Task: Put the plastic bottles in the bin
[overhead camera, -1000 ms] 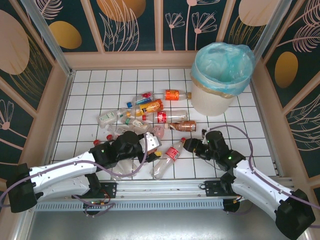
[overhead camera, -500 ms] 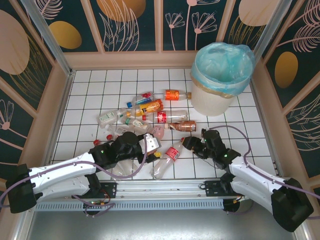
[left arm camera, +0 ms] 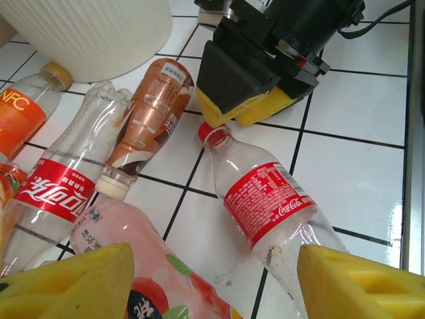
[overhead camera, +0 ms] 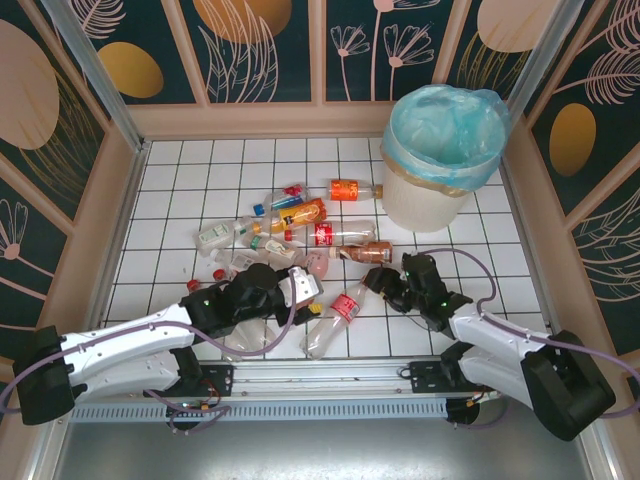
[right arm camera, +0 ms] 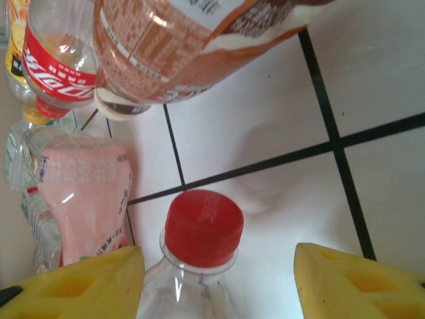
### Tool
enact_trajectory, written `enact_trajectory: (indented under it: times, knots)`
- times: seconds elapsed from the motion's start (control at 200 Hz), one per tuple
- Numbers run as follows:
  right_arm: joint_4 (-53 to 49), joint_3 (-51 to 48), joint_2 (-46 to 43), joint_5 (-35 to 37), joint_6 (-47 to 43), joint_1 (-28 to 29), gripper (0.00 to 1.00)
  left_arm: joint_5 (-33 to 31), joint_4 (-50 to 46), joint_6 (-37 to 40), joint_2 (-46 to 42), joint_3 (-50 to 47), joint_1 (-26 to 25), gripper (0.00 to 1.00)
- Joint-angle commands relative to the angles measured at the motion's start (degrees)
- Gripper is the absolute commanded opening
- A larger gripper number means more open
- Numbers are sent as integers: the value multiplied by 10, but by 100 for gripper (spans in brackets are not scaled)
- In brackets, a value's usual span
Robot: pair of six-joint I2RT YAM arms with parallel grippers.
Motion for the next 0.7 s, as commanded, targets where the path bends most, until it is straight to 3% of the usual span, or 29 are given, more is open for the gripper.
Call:
enact_trajectory:
  times: [0.0,0.696]
  knots:
    - [39,-6,16,-17,6,-6,61,-14,20,7,9,4,-2,67]
    - [139,-16,100,-65,16,-24,58,-20,34,17,25,14,-2,67]
